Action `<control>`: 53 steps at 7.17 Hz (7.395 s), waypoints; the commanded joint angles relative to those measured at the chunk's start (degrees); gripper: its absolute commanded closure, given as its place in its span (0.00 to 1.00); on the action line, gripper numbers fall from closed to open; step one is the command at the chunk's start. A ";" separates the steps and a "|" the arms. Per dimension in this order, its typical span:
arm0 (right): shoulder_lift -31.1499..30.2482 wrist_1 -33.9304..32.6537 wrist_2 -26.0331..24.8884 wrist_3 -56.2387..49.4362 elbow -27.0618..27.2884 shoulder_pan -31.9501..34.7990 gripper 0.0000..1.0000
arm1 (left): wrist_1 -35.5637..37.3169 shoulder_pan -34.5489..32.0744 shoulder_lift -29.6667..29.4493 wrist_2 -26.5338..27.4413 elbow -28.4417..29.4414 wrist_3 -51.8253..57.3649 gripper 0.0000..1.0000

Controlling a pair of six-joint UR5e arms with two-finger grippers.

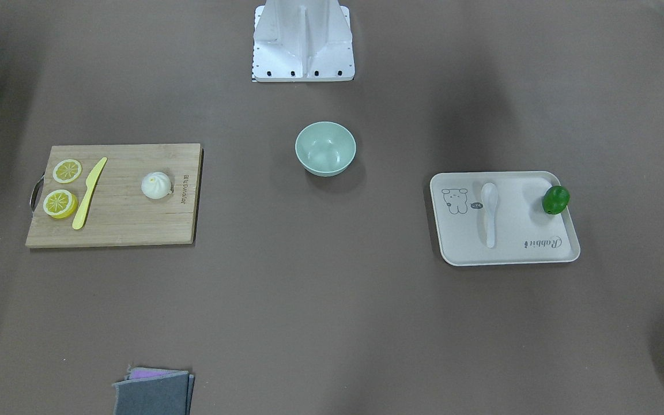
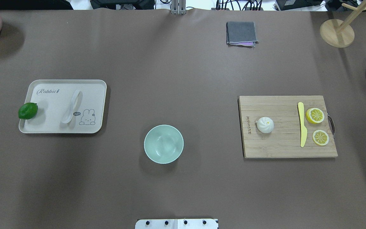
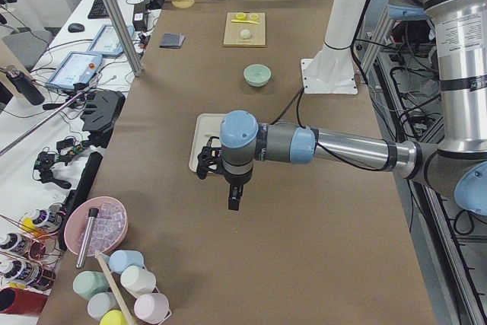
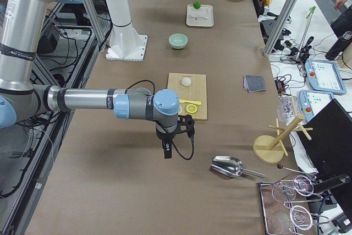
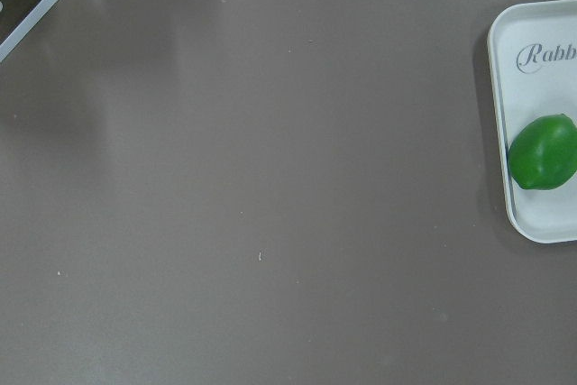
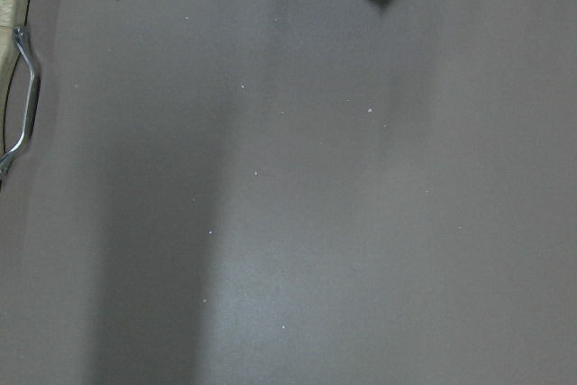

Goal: Put spoon and bun in bowl

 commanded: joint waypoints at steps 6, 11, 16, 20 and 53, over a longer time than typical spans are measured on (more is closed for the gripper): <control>4.40 0.35 -0.36 0.41 4.17 0.09 0.00 | -0.85 0.00 -7.98 -0.17 -0.30 -0.37 0.01; 6.63 2.27 -0.10 5.33 3.93 0.70 0.00 | -11.58 0.00 -12.39 -5.94 3.74 -0.11 0.01; 9.17 7.09 0.08 22.40 4.18 -5.41 0.00 | -21.31 12.09 -13.70 -5.46 4.54 -17.06 0.01; 13.12 17.14 -8.78 51.27 4.62 -20.63 0.01 | -23.80 29.50 -21.33 9.29 6.63 -39.54 0.02; 16.74 16.43 -23.92 68.18 6.12 -37.79 0.01 | -33.73 56.54 -36.82 30.08 8.66 -79.81 1.00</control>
